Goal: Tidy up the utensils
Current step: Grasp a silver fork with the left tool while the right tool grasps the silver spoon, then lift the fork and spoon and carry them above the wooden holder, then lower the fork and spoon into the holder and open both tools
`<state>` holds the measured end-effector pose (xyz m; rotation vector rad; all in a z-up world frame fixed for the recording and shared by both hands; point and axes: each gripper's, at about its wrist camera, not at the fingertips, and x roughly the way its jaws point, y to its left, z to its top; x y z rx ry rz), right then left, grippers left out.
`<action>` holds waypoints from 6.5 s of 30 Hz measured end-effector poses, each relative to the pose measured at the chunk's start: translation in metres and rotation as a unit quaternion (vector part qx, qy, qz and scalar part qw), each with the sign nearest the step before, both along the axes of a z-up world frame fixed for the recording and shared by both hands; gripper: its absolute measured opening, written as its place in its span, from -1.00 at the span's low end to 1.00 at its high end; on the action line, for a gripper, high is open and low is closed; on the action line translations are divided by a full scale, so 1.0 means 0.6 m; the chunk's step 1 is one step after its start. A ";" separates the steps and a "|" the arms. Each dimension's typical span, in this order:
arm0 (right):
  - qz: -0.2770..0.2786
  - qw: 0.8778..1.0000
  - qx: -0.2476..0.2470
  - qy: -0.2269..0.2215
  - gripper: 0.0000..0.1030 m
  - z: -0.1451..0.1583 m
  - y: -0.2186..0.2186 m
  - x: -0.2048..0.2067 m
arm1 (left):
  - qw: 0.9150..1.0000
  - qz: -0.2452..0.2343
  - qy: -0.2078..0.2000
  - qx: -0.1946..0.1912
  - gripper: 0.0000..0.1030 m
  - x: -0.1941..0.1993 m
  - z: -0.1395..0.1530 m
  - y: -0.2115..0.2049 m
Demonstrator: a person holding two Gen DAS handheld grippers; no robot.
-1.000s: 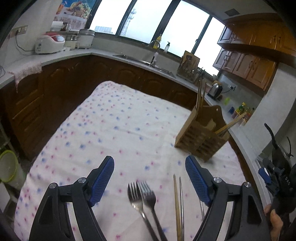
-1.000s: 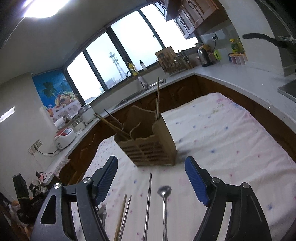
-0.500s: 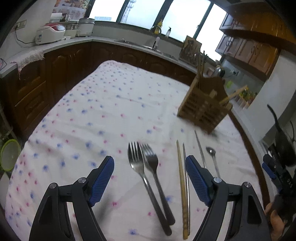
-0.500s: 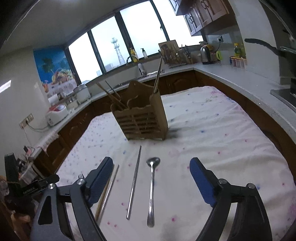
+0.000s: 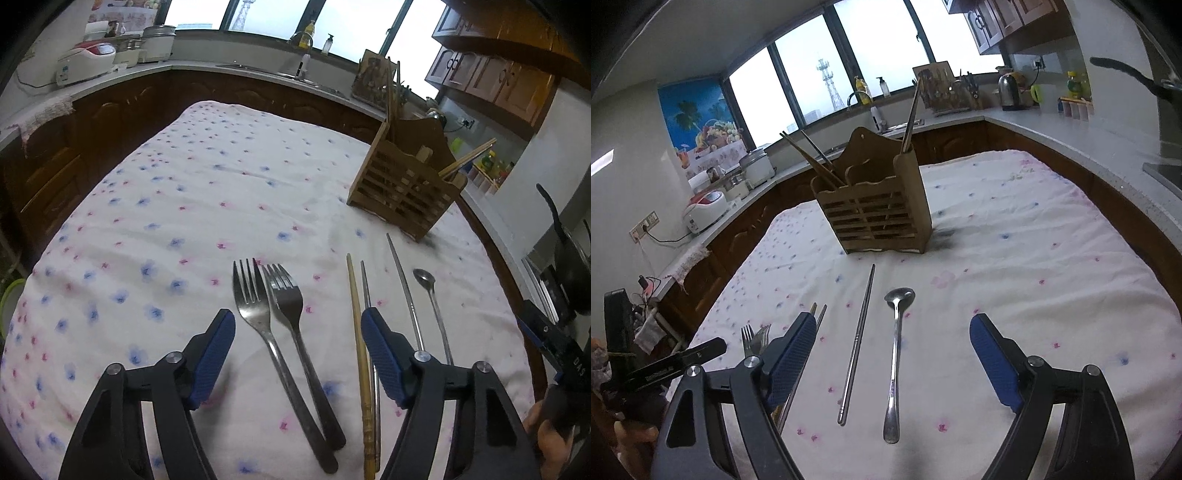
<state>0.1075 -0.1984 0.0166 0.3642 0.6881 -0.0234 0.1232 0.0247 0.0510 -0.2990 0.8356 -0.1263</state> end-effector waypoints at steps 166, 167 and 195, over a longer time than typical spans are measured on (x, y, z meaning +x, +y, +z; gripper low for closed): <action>0.030 0.997 -0.063 -0.045 -0.96 0.050 -0.058 0.308 | 0.970 -0.090 -0.222 0.049 -0.93 0.373 0.050 -0.164; 0.029 0.997 -0.063 -0.045 -0.96 0.050 -0.058 0.308 | 0.970 -0.091 -0.220 0.046 -0.93 0.376 0.053 -0.162; 0.013 0.997 -0.056 -0.050 -0.46 0.057 -0.069 0.287 | 0.974 -0.089 -0.205 0.048 -0.44 0.366 0.062 -0.163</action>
